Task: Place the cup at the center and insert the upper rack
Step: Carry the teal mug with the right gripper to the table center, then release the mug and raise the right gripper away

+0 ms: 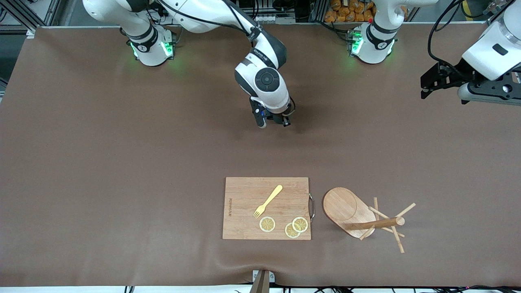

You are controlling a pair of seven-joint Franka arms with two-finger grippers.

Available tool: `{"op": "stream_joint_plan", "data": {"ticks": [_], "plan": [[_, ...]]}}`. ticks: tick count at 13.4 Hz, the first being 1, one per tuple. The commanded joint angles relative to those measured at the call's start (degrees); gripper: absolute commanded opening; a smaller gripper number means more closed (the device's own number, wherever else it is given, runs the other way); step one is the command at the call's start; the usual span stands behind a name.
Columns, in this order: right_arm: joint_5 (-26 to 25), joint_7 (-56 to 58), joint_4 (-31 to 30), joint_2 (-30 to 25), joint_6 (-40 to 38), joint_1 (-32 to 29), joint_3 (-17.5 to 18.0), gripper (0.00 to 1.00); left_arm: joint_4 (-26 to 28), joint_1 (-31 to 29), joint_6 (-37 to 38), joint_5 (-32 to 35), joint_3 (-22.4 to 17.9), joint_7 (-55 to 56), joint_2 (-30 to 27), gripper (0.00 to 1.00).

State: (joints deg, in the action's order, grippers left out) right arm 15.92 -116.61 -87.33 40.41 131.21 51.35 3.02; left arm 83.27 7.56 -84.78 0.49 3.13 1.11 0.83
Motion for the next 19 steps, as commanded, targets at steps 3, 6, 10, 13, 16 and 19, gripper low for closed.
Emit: {"op": "stream_joint_plan", "data": {"ticks": [3, 6, 10, 13, 16, 19], "plan": [[0.7, -1.3, 1.9, 0.5, -0.9, 0.4, -0.6, 1.0, -1.2, 0.0, -0.1, 1.3, 0.3, 0.1, 0.4, 1.0], [0.9, -1.2, 2.9, -0.7, -4.0, 0.1, -0.6, 1.0, -1.2, 0.0, -0.2, 1.4, 0.3, 0.1, 0.5, 1.0], [1.0, -1.0, 9.7, -2.4, -15.3, -2.1, -0.7, 1.0, -1.2, -0.1, -0.2, 1.4, 0.3, 0.1, 0.5, 1.0], [1.0, -0.3, 9.9, -6.9, -17.0, -5.6, -0.6, 1.0, -1.2, 0.1, -0.1, 1.3, 0.4, 0.1, 0.5, 1.0], [0.9, 7.0, 9.9, -8.9, -21.7, -9.8, -0.6, 1.0, -1.1, 0.1, -0.1, 1.4, 0.3, 0.2, 0.5, 1.0], [0.5, 15.2, 9.6, -11.5, -28.5, -14.4, -0.9, 1.0, -1.1, 0.0, -0.1, 1.4, 0.3, 0.1, 0.6, 1.0]]}}
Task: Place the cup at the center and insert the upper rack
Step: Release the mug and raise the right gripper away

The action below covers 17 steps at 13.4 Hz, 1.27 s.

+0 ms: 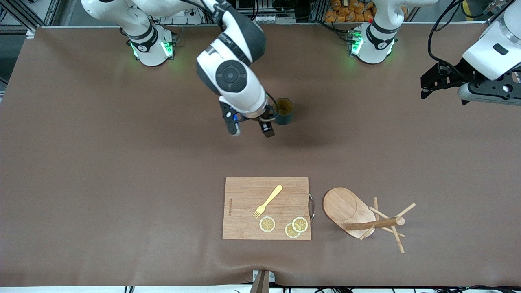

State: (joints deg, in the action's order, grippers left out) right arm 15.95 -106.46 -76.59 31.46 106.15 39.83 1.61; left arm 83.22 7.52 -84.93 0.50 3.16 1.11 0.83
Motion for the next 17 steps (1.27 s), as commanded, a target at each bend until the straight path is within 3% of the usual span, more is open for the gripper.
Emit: {"op": "stream_joint_plan", "data": {"ticks": [1, 8, 12, 15, 17], "plan": [[0.5, 9.6, -1.1, -3.8, -6.1, -5.4, 0.5, 1.0, -1.0, 0.2, 0.0, 1.4, 0.3, 0.1, 0.6, 1.0], [-1.8, 53.7, -1.1, -11.2, -24.8, -25.2, -0.3, 1.0, -1.0, -0.1, 0.0, 0.8, 0.3, -0.1, 1.0, 1.0], [-12.5, 72.1, -1.3, -12.6, -26.7, -30.9, -0.3, 1.0, -1.1, 3.3, -1.5, 3.0, 1.3, 0.2, 4.0, 1.0], [-12.9, 89.5, -1.4, -14.7, -27.6, -36.2, -0.4, 1.0, -1.1, 6.4, -1.7, 1.0, 4.0, 1.9, 6.2, 1.0], [-13.7, 97.4, -1.5, -16.2, -27.2, -40.2, -0.4, 1.0, -1.0, 10.8, -1.7, 1.3, 5.4, 12.4, 7.6, 1.0]]}}
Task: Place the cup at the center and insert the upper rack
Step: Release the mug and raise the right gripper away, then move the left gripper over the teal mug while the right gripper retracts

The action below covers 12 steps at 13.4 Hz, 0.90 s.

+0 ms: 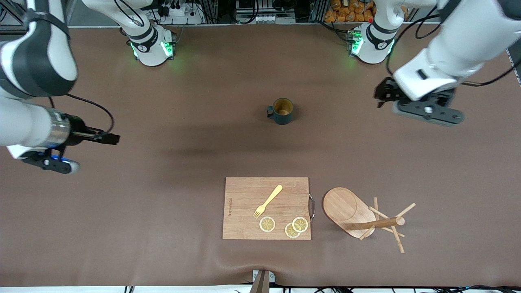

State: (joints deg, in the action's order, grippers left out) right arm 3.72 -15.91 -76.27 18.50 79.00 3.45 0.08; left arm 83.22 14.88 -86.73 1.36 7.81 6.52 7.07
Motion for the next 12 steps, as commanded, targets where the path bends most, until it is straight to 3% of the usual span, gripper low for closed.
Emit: {"op": "stream_joint_plan", "data": {"ticks": [1, 3, 6, 12], "plan": [[-1.7, 11.0, -1.9, -4.0, 0.2, -5.4, 1.2, 1.0, -1.1, 5.8, 0.0, 0.7, 0.8, 12.0, 2.7, 1.0], [-1.7, 14.8, -5.6, -7.3, 2.1, -8.4, 1.1, 1.0, -1.1, 7.9, -1.0, 0.7, 0.9, 13.3, 3.9, 1.0], [-2.1, 22.7, -24.1, -18.0, 16.8, -11.9, 1.2, 1.0, -1.1, 9.1, -2.6, 0.5, 1.0, 14.0, 6.1, 1.0], [-2.2, 25.8, -24.7, -16.4, 23.2, -12.7, 1.2, 1.0, -1.1, 10.9, -6.8, 0.5, 1.0, 14.0, 9.2, 1.0]]}}
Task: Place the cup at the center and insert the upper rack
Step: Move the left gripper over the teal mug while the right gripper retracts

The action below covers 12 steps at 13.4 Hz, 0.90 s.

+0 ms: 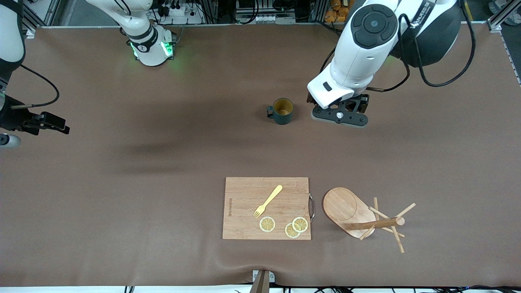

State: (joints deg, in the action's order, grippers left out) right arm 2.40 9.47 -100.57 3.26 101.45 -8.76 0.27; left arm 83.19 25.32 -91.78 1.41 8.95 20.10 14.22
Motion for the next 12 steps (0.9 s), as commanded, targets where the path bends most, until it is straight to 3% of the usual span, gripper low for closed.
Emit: {"op": "stream_joint_plan", "data": {"ticks": [1, 8, 10, 12], "plan": [[-0.9, -0.4, -0.1, -1.2, 0.5, 0.0, 1.3, 1.0, -1.1, 1.1, -2.8, 0.5, -0.3, 0.4, 2.6, 1.0], [-1.9, -1.0, 5.5, -1.0, -2.2, 1.3, 1.2, 1.0, -1.7, 1.7, -4.0, -0.2, -0.2, 6.1, 6.6, 1.0], [-1.9, -0.6, 7.8, -1.1, -5.2, 1.2, 1.2, 1.0, -3.7, 10.2, -4.6, 2.5, -0.2, 23.6, 8.4, 1.0], [-2.0, -0.6, 10.6, -1.1, -5.4, 1.1, 1.1, 1.0, -4.0, 15.2, -7.9, 4.8, -0.1, 29.1, 9.4, 1.0]]}}
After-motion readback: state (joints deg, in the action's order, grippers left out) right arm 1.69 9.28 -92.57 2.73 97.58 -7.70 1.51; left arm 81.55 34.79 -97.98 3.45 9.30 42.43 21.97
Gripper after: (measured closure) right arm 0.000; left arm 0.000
